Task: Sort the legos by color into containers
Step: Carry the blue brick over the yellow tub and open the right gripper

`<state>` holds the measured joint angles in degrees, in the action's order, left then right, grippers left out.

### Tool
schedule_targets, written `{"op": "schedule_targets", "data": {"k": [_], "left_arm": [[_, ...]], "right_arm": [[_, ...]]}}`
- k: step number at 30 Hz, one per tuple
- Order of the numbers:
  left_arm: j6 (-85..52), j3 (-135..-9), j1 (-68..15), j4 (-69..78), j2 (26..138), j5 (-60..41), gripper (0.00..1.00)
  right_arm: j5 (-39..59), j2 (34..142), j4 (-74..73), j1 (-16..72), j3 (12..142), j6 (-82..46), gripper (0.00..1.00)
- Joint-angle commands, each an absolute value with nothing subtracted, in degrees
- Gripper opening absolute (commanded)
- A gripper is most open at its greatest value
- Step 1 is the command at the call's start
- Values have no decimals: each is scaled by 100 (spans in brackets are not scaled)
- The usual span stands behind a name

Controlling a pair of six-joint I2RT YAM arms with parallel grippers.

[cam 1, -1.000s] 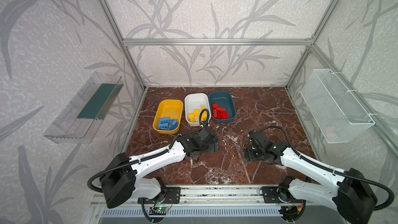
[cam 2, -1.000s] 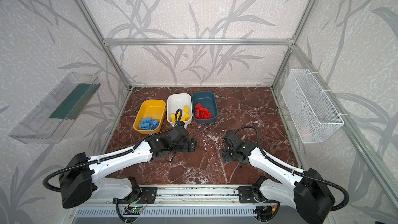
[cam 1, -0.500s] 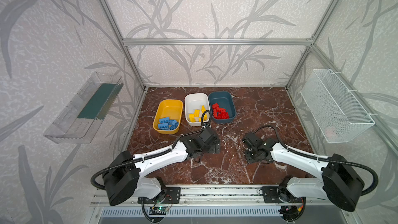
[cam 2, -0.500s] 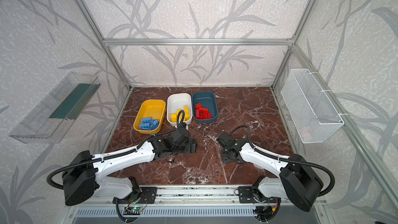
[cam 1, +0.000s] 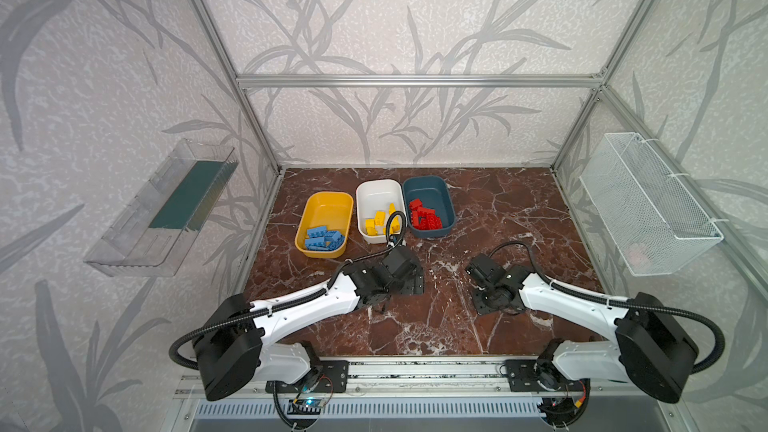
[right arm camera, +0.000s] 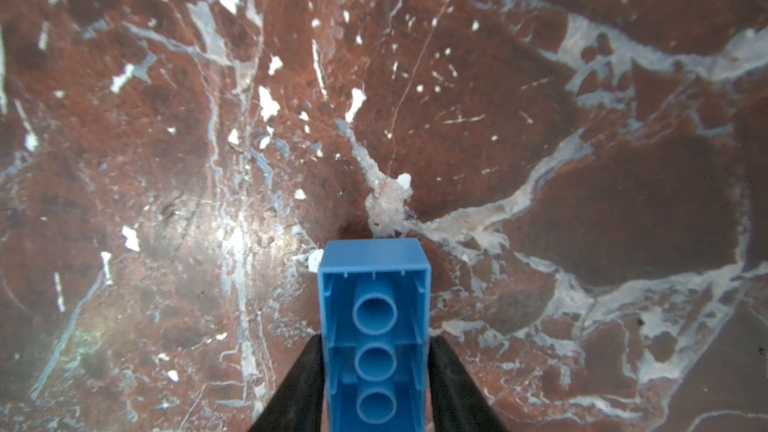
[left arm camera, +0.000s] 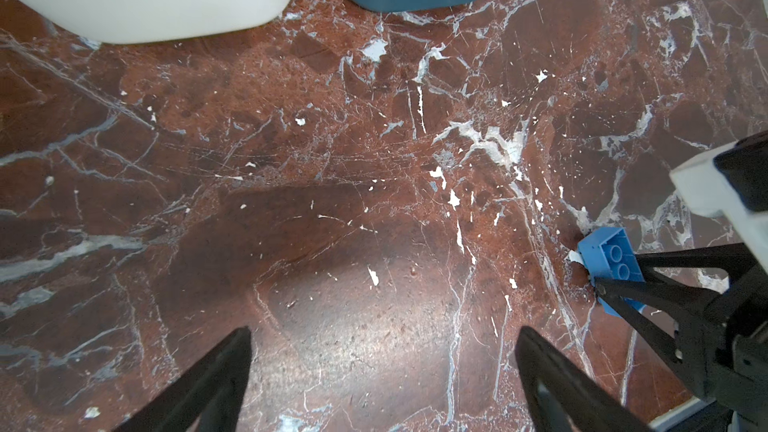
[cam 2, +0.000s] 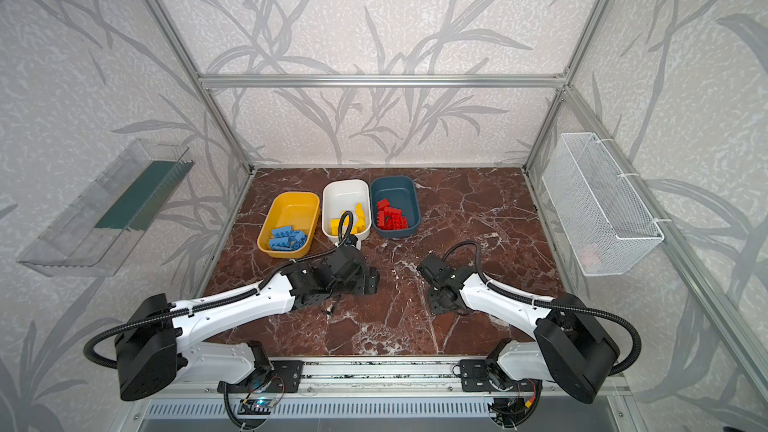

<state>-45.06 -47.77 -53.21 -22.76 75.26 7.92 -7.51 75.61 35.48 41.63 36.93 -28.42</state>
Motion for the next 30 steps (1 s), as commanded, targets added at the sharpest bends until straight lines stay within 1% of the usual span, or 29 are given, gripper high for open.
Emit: {"op": "schedule_targets", "data": {"k": [1,5,9,14,19,24,30], "left_arm": [[-4570,-4835,-5353,-2469,7382,1011,98],[-4562,-4881,-5353,-2535,7338,1020,98],[-4495,-4966,-5353,-2725,7141,1107,98],[-4348,-5108,-5353,-3119,6688,1516,98],[-4230,-5458,-5347,-3808,6196,2234,98],[-3870,-5515,-5344,-4016,5380,2945,98],[-3321,-5683,-5318,-4380,4491,3691,98]], "right_arm": [[-835,7663,3744,4175,3937,-2795,42],[-879,7865,3950,4175,4105,-2900,35],[-905,7824,3979,4178,4148,-2900,31],[-735,7826,4048,4178,4344,-2851,30],[-361,7744,4060,4286,4805,-2705,30],[-137,7803,4042,4517,5594,-2512,30],[136,8215,3841,4770,6573,-2271,29]]}}
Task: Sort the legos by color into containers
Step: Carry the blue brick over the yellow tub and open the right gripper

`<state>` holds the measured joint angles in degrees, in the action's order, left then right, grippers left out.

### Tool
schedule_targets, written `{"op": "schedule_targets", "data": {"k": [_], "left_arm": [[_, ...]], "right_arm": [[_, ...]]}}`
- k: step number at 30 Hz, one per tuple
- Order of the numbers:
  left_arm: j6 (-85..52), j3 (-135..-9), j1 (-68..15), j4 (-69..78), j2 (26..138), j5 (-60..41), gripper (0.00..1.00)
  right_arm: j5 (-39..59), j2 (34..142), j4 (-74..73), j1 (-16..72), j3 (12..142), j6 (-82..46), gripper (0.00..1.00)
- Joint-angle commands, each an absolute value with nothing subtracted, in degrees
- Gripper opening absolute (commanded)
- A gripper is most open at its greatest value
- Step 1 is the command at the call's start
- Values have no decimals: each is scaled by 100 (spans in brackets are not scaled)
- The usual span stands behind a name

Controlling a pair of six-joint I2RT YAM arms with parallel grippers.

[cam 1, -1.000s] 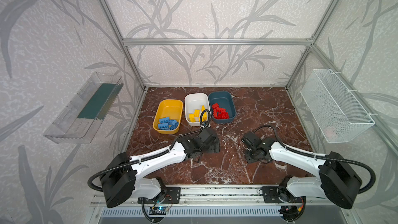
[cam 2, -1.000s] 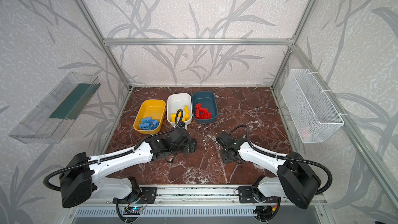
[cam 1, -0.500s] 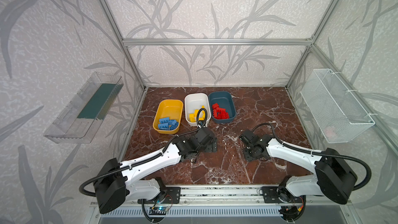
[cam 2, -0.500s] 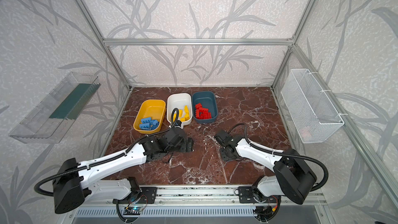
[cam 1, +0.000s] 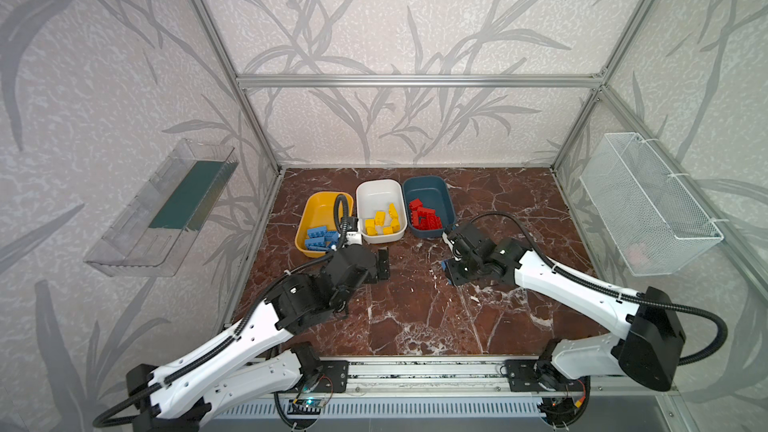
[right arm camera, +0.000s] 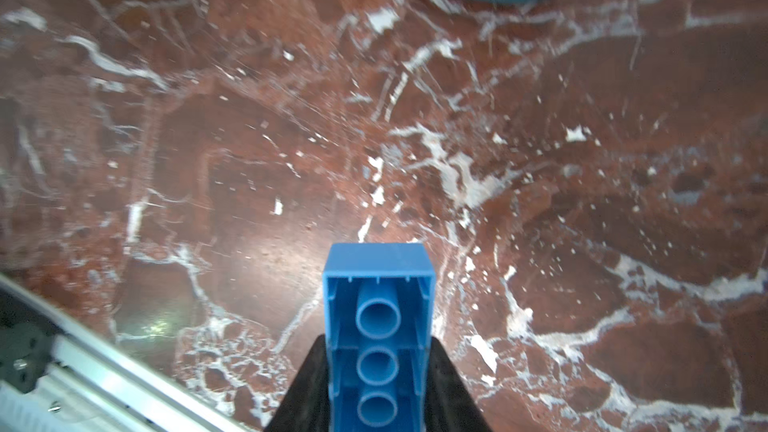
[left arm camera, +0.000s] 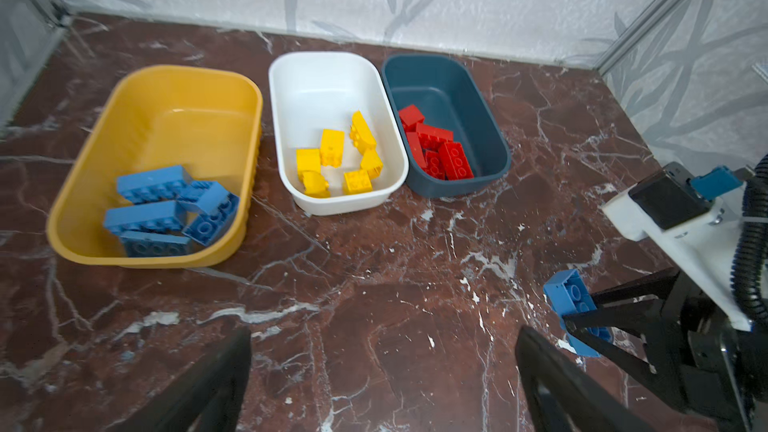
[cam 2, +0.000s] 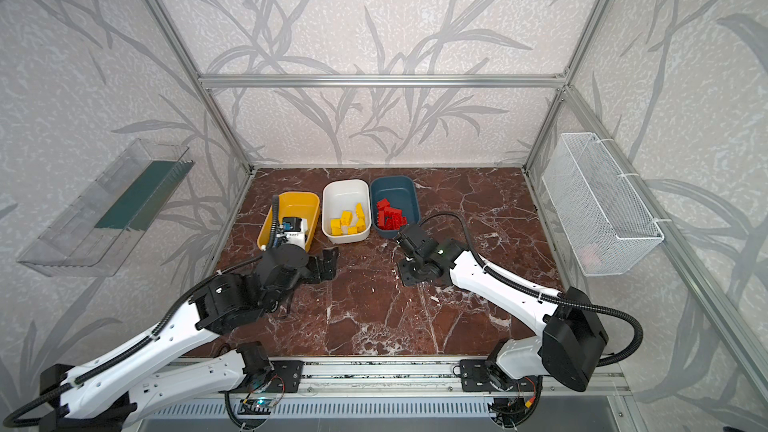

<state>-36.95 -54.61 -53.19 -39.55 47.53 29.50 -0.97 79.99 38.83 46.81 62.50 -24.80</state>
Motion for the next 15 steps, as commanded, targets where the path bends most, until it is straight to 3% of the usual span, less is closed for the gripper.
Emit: {"op": "schedule_targets", "data": {"k": [1,15], "left_arm": [[-3242,-5731,-5317,-4472,4389,3799,98],[-2637,-5962,-5300,-5392,3177,4679,99]], "right_arm": [[193,8299,3811,4786,6747,-2246,29],[798,10529,3607,5165,9395,-2004,28]]}}
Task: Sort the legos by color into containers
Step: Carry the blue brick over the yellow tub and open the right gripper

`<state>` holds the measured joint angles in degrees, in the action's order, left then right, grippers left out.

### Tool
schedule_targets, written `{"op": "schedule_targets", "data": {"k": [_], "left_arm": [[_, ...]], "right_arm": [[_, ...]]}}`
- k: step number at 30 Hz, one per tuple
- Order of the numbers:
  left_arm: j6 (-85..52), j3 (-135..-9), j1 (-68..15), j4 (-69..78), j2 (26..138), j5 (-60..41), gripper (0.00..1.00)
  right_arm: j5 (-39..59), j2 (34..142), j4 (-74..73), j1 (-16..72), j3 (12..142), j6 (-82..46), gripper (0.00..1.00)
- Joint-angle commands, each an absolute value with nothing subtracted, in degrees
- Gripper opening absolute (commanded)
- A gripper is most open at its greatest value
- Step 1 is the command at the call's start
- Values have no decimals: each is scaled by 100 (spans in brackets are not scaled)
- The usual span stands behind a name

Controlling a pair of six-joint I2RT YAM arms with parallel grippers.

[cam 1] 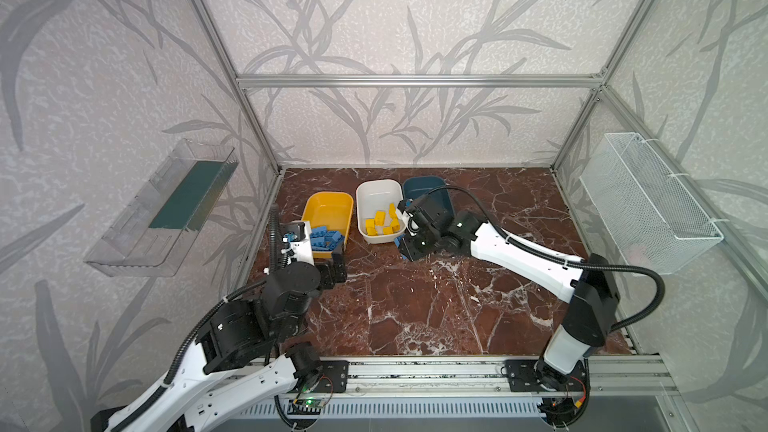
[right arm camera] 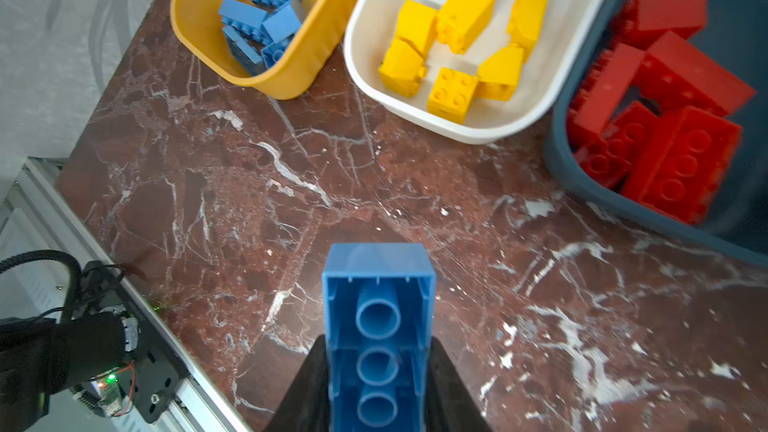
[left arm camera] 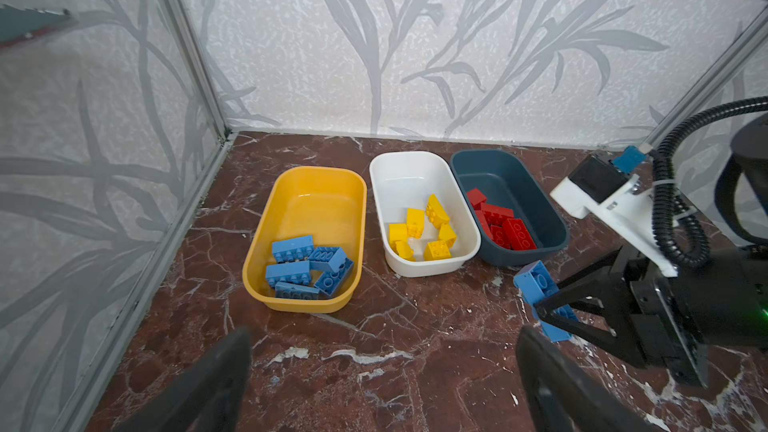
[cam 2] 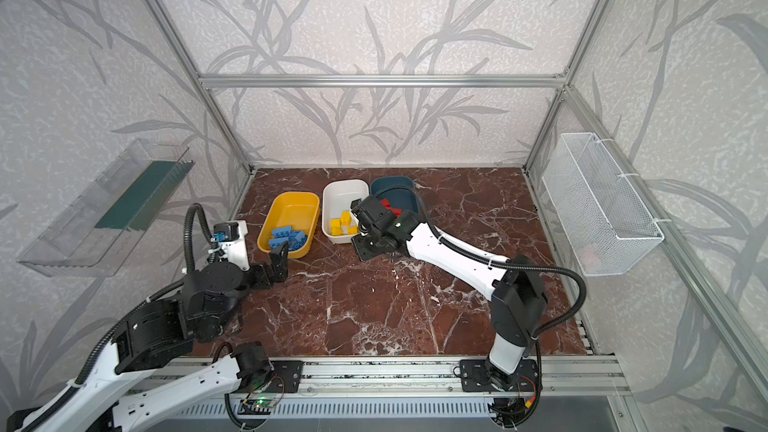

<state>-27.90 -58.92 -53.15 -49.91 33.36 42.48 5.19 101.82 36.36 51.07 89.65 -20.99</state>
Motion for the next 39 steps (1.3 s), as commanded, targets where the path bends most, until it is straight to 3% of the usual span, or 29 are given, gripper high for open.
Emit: {"op": "schedule_targets", "data": {"k": [1,14,26,36,39], "left_arm": [[-2643,-5928,-5300,-5426,3106,4705,99],[-2605,-5250,-5300,-5363,2592,4663,99],[-2456,-5062,-4939,-5198,2951,3977,99],[-2327,-4982,-4385,-5012,2926,3459,99],[-2312,-4966,-4318,-4990,2923,3386,99]], "right_arm": [[851,10676,3627,5176,9583,-1998,28],[1322,12767,3357,5326,12015,-2124,26],[1400,15107,4021,5379,15508,-2388,25],[1319,15516,3196,5379,15538,-2399,24],[1311,15587,3071,5379,15546,-2455,31]]}}
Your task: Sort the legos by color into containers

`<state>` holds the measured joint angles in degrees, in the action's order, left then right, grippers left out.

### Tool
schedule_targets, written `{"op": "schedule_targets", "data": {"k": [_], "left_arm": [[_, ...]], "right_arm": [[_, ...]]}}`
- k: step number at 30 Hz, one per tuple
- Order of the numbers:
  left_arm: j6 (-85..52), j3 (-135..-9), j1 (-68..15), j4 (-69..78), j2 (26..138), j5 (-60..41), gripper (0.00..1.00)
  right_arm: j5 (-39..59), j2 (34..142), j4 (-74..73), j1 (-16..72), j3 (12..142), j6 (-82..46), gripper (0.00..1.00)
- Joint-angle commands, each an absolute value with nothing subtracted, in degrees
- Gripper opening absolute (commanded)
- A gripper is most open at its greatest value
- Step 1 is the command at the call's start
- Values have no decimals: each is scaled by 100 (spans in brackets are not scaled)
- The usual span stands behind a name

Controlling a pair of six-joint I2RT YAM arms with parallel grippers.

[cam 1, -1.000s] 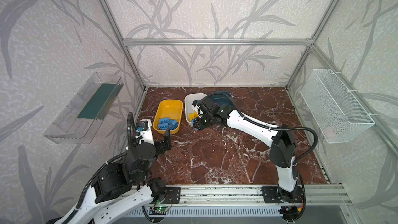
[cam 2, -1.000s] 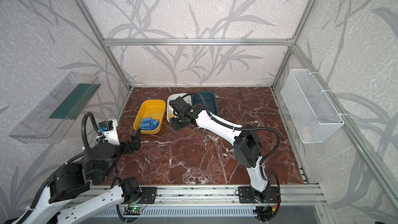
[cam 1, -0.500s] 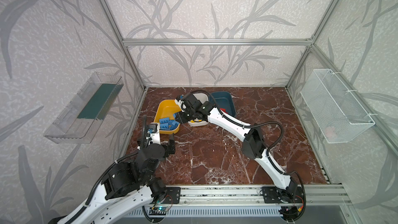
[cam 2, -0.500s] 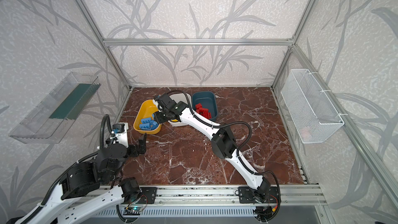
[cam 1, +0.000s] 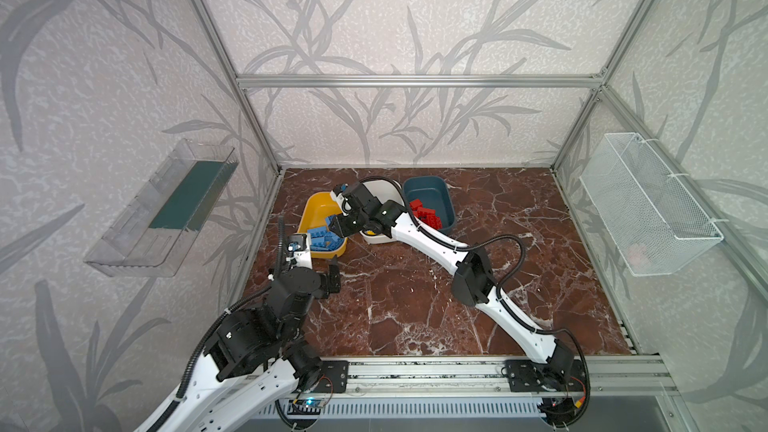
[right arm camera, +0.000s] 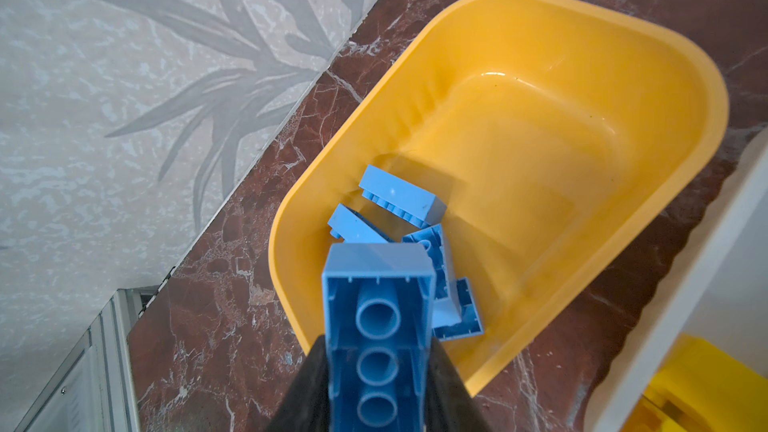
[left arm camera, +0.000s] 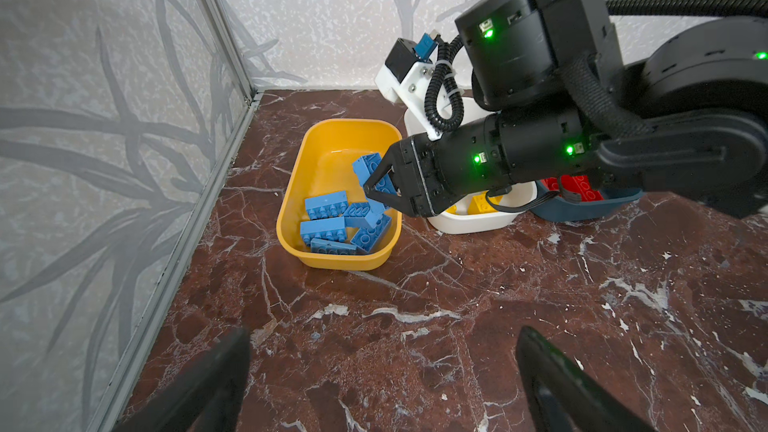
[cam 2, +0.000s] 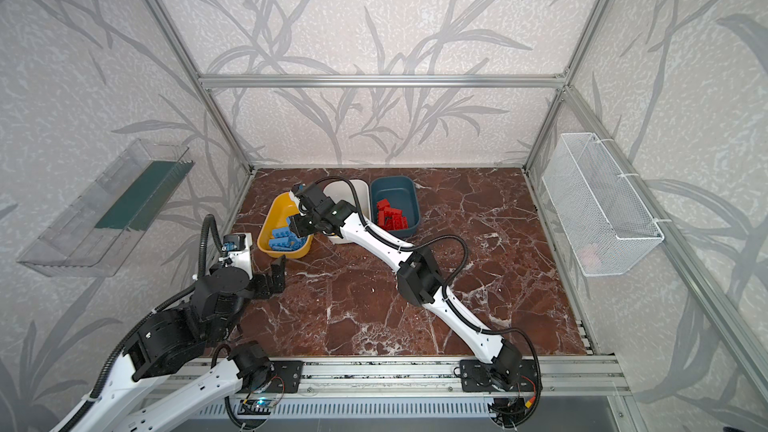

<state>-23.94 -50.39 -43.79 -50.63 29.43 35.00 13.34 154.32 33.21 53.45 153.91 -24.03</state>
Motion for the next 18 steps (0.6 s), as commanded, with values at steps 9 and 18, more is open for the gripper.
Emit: {"op": "schedule_targets", "data": {"k": [9,18], "left_arm": [[-2303,-4949,-4278,-4992,2928,3440,99],[-2273,-4912,-4245,-4969,2904,3751,99]], "right_arm": [[1318,15533,3072,5353,15535,-2437,61],[1290,14644,2898,5331,14717,-2090,63]]}}
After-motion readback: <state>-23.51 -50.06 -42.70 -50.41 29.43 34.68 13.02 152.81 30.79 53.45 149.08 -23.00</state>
